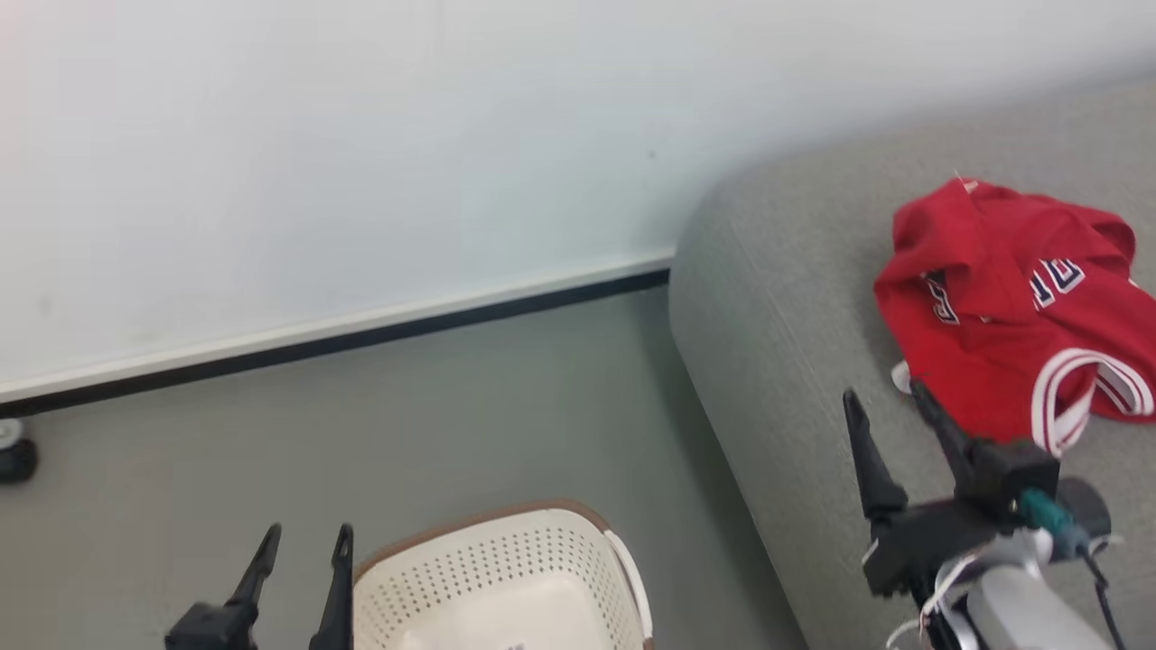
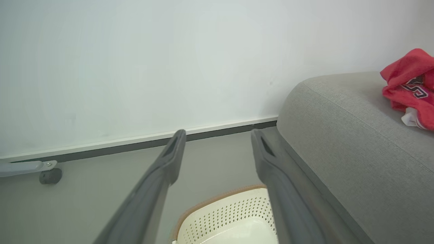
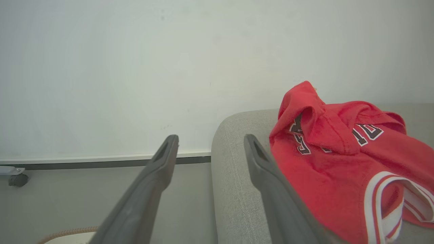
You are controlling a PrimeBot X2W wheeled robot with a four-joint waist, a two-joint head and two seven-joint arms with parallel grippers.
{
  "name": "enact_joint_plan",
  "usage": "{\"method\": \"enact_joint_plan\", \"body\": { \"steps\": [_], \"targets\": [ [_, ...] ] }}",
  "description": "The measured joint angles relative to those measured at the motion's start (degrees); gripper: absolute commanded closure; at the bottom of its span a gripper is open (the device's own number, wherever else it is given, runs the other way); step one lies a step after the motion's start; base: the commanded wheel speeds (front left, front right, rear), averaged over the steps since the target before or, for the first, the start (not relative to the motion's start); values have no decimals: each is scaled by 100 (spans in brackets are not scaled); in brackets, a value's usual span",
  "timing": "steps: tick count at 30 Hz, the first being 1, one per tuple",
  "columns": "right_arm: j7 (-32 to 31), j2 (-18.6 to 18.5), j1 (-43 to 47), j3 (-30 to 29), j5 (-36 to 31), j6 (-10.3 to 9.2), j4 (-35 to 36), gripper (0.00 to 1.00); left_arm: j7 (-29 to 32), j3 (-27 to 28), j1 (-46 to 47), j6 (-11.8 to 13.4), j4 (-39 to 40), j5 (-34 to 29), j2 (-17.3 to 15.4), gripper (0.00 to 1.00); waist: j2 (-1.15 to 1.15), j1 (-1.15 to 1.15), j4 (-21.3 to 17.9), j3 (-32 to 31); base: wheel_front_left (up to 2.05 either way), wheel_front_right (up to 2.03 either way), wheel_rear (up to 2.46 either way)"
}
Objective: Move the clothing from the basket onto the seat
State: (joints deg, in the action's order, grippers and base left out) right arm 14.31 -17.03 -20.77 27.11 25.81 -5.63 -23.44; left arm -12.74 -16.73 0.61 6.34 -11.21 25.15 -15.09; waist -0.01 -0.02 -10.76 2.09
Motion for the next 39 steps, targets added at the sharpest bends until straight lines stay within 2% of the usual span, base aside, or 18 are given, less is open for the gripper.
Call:
{"method": "enact_joint_plan", "body": {
  "steps": [9,13,25,39],
  "targets": [
    [21,20,1076,-178,-174,-121,1077,0,-108,466,-743,73,305,-8,80,0,0,1,480,-435,0,0,0],
    [24,71,1400,-289,-283,-144,1397,0,-124,621,-895,74,424,-33,108,0,0,1,574,-496,0,0,0],
    [24,338,2160,-846,-552,-151,1870,0,-154,939,-1050,78,595,-155,258,0,1,2,592,-470,0,0,0],
    [24,522,2267,-1247,-860,-152,2159,0,-156,1138,-1050,78,660,-348,346,0,1,2,554,-386,0,0,0]
  ]
}}
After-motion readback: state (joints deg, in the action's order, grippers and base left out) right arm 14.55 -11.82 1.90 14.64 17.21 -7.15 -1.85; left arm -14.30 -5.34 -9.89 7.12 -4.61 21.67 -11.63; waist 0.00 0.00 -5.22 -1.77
